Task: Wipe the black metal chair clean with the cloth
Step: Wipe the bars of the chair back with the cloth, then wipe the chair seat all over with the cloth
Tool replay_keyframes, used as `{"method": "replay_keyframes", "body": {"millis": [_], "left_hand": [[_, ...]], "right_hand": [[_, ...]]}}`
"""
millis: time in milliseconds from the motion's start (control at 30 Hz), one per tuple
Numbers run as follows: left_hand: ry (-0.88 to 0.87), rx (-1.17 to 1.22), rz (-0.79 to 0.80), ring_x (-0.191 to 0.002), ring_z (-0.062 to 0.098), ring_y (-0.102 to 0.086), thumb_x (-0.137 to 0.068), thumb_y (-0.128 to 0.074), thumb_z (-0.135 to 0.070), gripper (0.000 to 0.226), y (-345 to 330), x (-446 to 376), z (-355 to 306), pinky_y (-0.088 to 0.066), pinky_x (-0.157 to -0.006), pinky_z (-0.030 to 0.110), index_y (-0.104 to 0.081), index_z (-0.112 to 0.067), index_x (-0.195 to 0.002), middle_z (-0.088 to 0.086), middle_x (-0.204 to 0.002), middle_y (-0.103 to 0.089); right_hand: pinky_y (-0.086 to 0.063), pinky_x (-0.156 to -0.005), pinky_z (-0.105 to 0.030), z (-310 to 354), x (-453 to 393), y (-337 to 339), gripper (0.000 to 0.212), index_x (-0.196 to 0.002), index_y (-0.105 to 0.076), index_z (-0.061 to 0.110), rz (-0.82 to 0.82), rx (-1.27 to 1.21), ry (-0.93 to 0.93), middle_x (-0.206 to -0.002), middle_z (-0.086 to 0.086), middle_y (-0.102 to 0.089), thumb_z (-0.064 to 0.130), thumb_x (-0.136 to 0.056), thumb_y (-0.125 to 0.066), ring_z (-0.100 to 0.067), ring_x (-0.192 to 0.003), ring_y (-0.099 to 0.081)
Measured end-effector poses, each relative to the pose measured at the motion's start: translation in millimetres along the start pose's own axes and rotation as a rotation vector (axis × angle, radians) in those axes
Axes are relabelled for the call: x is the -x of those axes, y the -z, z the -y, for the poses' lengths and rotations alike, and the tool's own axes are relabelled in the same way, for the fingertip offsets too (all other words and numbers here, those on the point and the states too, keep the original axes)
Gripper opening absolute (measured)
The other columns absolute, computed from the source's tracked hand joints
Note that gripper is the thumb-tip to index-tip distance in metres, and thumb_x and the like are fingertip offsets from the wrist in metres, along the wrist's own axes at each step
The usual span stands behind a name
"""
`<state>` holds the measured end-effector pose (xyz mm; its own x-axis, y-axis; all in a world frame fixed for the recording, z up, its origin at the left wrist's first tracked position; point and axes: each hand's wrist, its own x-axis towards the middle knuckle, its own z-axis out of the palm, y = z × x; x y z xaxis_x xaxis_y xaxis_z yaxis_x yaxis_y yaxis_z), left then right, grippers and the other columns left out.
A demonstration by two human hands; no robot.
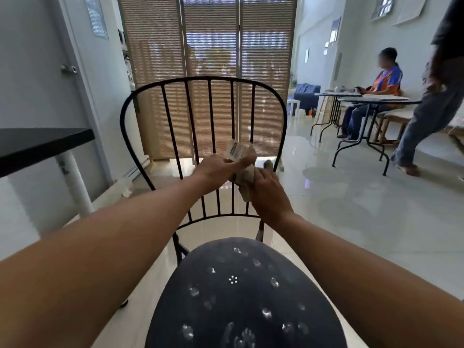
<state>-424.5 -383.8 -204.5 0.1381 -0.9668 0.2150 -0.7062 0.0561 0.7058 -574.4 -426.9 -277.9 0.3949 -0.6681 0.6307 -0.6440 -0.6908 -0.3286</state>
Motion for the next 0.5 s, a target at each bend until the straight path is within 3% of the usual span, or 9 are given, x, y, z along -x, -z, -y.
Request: {"method": "replay_keyframes", "body": {"millis": [67,133,167,233,267,333,433,500], "left_hand": [[0.017,0.031,-0.054,-0.081,0.016,-0.065,-0.07,-0.067,-0.073,0.062,-3.9,4.2,-1.6,-0.047,-0.063,0.026,-0.071,-0.017,-0.096,-0.001,-0.089,-0.071],[0.075,0.125,-0.096,-0.082,0.016,-0.066,-0.079,-0.073,-0.052,0.049,-5.5,8.0,-3.2,-0.048,-0.06,0.024,-0.068,-0.012,-0.106,0.003,-0.095,-0.07],[0.105,0.18,-0.109,-0.082,0.017,-0.067,-0.083,-0.073,-0.046,0.045,-6.7,11.3,-3.9,-0.051,-0.06,0.026,-0.066,-0.01,-0.109,0.005,-0.097,-0.071],[0.155,0.305,-0.117,-0.086,0.023,-0.07,-0.087,-0.071,-0.036,0.04,-8.5,18.0,-2.5,-0.059,-0.068,0.035,-0.064,-0.007,-0.113,0.009,-0.101,-0.071],[0.178,0.362,-0.117,-0.089,0.025,-0.07,-0.089,-0.07,-0.032,0.037,-10.1,22.9,-1.0,-0.061,-0.072,0.038,-0.062,-0.006,-0.114,0.01,-0.102,-0.07],[0.227,0.437,-0.126,-0.094,0.028,-0.069,-0.089,-0.07,-0.03,0.04,-16.0,31.9,5.3,-0.061,-0.076,0.041,-0.06,-0.005,-0.118,0.011,-0.106,-0.069],[0.281,0.46,-0.127,-0.104,0.029,-0.064,-0.091,-0.065,-0.034,0.046,-30.0,48.9,12.6,-0.059,-0.084,0.042,-0.058,-0.005,-0.127,0.011,-0.117,-0.065],[0.312,0.518,-0.083,-0.106,0.03,-0.063,-0.096,-0.057,-0.033,0.047,-43.4,64.3,13.9,-0.057,-0.089,0.043,-0.051,-0.006,-0.134,0.01,-0.119,-0.061]], "right_hand": [[-0.045,-0.105,-0.046,6.4,2.7,14.7,0.039,-0.133,-0.055,0.0,-0.047,-0.008,0.082,-0.126,-0.02,-0.061,0.014,-0.097,-0.057,-0.037,-0.124,-0.049],[-0.051,-0.096,-0.043,13.1,4.4,28.3,0.03,-0.12,-0.063,-0.003,-0.061,-0.072,0.12,-0.114,-0.022,-0.066,0.009,-0.093,-0.062,-0.037,-0.11,-0.059],[-0.054,-0.087,-0.033,15.6,5.4,34.3,0.026,-0.114,-0.066,-0.003,-0.052,-0.116,0.114,-0.109,-0.021,-0.067,0.008,-0.09,-0.064,-0.034,-0.101,-0.062],[-0.044,-0.072,-0.008,18.9,8.0,46.2,0.025,-0.108,-0.069,-0.001,-0.054,-0.188,0.071,-0.104,-0.014,-0.068,0.013,-0.087,-0.068,-0.026,-0.09,-0.064],[-0.04,-0.068,-0.003,19.8,11.6,51.8,0.028,-0.111,-0.07,0.001,-0.054,-0.22,0.025,-0.103,-0.009,-0.069,0.017,-0.088,-0.069,-0.021,-0.088,-0.064],[-0.044,-0.071,-0.007,18.9,20.3,61.2,0.031,-0.117,-0.07,0.005,-0.036,-0.29,-0.102,-0.103,-0.004,-0.07,0.02,-0.09,-0.067,-0.017,-0.089,-0.063],[-0.055,-0.088,-0.032,8.9,35.0,65.2,0.027,-0.117,-0.071,0.008,-0.019,-0.382,-0.289,-0.109,-0.008,-0.072,0.012,-0.092,-0.065,-0.022,-0.098,-0.065],[-0.055,-0.09,-0.033,2.5,47.5,62.7,0.028,-0.118,-0.072,0.011,0.027,-0.409,-0.383,-0.113,-0.005,-0.072,0.009,-0.092,-0.064,-0.018,-0.1,-0.064]]}}
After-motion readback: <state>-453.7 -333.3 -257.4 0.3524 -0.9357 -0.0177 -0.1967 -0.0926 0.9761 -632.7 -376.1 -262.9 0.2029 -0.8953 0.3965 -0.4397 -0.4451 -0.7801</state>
